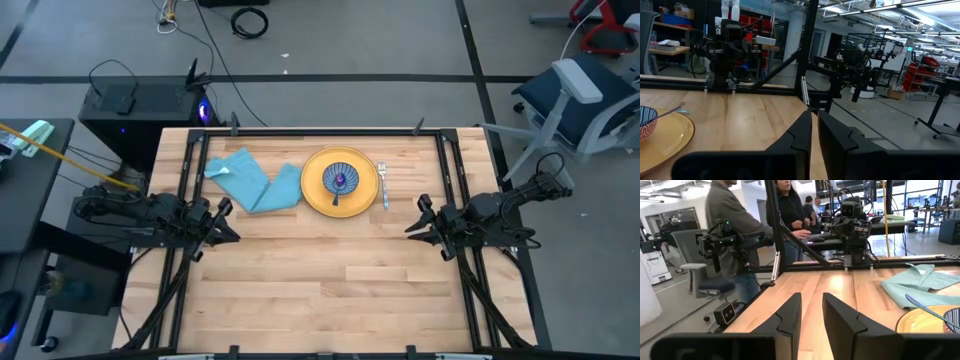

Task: Set table place
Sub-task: Return to Home Position

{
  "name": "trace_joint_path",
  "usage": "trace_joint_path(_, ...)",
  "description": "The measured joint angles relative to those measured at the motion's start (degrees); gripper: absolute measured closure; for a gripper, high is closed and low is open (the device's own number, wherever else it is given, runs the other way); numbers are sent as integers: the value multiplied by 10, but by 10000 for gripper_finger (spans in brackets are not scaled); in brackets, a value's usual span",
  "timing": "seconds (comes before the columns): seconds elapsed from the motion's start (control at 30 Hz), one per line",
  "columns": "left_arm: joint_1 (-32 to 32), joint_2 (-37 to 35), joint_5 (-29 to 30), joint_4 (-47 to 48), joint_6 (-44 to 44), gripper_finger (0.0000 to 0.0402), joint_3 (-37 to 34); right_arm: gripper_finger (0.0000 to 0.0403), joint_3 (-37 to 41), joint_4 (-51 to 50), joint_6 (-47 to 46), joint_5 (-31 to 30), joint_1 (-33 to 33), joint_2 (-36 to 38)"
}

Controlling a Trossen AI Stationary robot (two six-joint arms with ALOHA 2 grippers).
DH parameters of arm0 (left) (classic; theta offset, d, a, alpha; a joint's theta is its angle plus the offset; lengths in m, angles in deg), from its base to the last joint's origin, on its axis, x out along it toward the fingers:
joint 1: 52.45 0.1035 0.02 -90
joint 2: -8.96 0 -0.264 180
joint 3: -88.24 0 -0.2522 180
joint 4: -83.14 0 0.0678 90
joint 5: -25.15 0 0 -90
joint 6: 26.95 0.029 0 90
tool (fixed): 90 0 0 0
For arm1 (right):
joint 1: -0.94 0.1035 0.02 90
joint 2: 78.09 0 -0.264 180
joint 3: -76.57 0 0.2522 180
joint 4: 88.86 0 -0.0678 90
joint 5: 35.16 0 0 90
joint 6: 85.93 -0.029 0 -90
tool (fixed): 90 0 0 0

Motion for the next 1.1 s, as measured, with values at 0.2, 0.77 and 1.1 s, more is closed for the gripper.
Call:
trace_joint_path(0.2, 0, 0, 0, 0, 0, 365, 0, 318, 0, 0, 0, 0, 0, 0)
trace_joint_path(0.77, 0, 0, 0, 0, 0, 363, 0, 318, 0, 0, 0, 0, 0, 0)
trace_joint_path(1.1, 0, 0, 0, 0, 0, 369, 0, 318, 0, 0, 0, 0, 0, 0)
